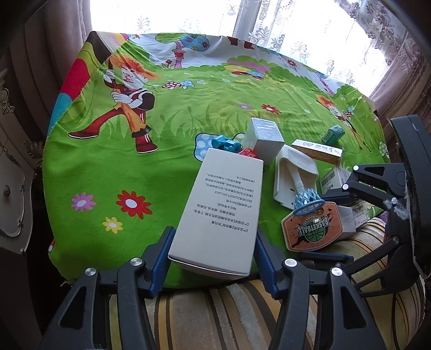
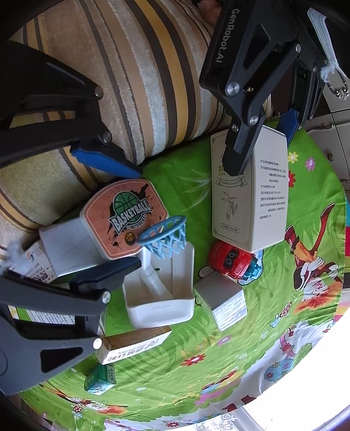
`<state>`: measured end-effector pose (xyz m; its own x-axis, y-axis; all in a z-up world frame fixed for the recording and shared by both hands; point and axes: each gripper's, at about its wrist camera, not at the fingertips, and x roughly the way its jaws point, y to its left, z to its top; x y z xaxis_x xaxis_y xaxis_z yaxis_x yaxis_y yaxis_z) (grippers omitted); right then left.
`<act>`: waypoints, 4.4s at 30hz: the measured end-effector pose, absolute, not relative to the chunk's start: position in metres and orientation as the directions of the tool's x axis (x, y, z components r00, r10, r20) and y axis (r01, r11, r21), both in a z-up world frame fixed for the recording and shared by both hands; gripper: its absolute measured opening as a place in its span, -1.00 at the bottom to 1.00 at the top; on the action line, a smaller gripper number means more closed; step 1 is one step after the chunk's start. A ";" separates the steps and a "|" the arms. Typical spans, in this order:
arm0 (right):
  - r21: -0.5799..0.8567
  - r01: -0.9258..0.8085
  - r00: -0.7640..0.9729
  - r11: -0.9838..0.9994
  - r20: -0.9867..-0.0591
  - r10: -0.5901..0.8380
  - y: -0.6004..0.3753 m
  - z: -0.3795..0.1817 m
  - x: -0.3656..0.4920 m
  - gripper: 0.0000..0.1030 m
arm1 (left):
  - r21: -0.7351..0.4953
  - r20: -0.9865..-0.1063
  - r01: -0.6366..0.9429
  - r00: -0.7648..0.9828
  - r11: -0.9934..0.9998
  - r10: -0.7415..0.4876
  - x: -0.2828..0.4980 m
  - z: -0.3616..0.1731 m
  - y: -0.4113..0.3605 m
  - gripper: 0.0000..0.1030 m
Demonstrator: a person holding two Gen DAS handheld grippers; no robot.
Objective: Organize rigid objects
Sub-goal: 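Grasp the tall white box with the left gripper while the right gripper grasps the basketball-hoop toy, then lift the white box and hoop toy and carry both toward the storage box, then open both grippers to release the white box and hoop toy into the storage box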
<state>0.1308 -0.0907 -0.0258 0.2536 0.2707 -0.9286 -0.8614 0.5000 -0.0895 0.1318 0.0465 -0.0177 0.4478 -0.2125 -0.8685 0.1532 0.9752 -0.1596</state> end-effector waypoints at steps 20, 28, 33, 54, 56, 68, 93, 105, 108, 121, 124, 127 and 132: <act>0.033 -0.881 0.189 0.472 -0.890 0.416 -0.097 -0.001 0.102 0.05 | -0.174 -0.836 0.127 0.505 0.977 -0.215 0.119 -0.003 0.052 0.02; 0.073 -0.873 0.186 0.482 -0.864 0.467 -0.106 0.014 0.091 0.05 | -0.188 -0.824 0.107 0.524 0.976 -0.216 0.110 0.003 0.056 0.01; 0.109 -0.873 0.163 0.475 -0.853 0.496 -0.113 0.019 0.082 0.06 | -0.193 -0.821 0.105 0.528 0.976 -0.219 0.102 0.006 0.055 0.01; 0.380 -0.793 0.003 0.477 -0.779 0.627 -0.147 0.036 0.071 -0.03 | -0.214 -0.806 0.112 0.541 0.970 -0.240 0.079 0.020 0.048 0.01; 0.358 -0.794 0.029 0.492 -0.786 0.617 -0.150 0.038 0.066 -0.03 | -0.216 -0.803 0.110 0.545 0.970 -0.241 0.077 0.022 0.048 0.01; 0.181 -0.671 0.308 0.719 -0.814 0.492 -0.207 0.053 0.044 -0.03 | -0.223 -0.775 0.163 0.568 0.961 -0.276 0.060 0.038 0.020 0.01; 0.060 -0.097 0.585 0.993 -0.804 0.106 -0.441 0.060 -0.055 -0.02 | -0.238 -0.764 0.517 0.423 0.822 -0.487 0.020 0.060 -0.171 0.01; 0.055 0.099 0.568 0.994 -0.823 -0.011 -0.510 0.035 -0.092 -0.02 | -0.226 -0.781 0.692 0.292 0.686 -0.552 -0.021 0.060 -0.271 0.01; 0.061 0.132 0.567 0.989 -0.824 -0.025 -0.522 0.033 -0.097 -0.02 | -0.239 -0.785 0.719 0.252 0.652 -0.565 -0.029 0.058 -0.289 0.01; 0.056 0.207 0.566 0.977 -0.821 -0.073 -0.542 0.032 -0.105 0.30 | -0.291 -0.808 0.772 0.118 0.565 -0.577 -0.045 0.042 -0.334 0.25; 0.064 0.234 0.569 0.970 -0.818 -0.084 -0.549 0.033 -0.106 0.42 | -0.307 -0.803 0.748 0.129 0.589 -0.582 -0.040 0.043 -0.325 0.28; 0.063 0.248 0.565 0.967 -0.820 -0.092 -0.552 0.033 -0.106 0.48 | -0.315 -0.799 0.724 0.147 0.613 -0.583 -0.034 0.045 -0.316 0.28; 0.062 0.244 0.562 0.968 -0.823 -0.089 -0.550 0.033 -0.105 0.49 | -0.311 -0.793 0.702 0.179 0.640 -0.582 -0.030 0.047 -0.302 0.28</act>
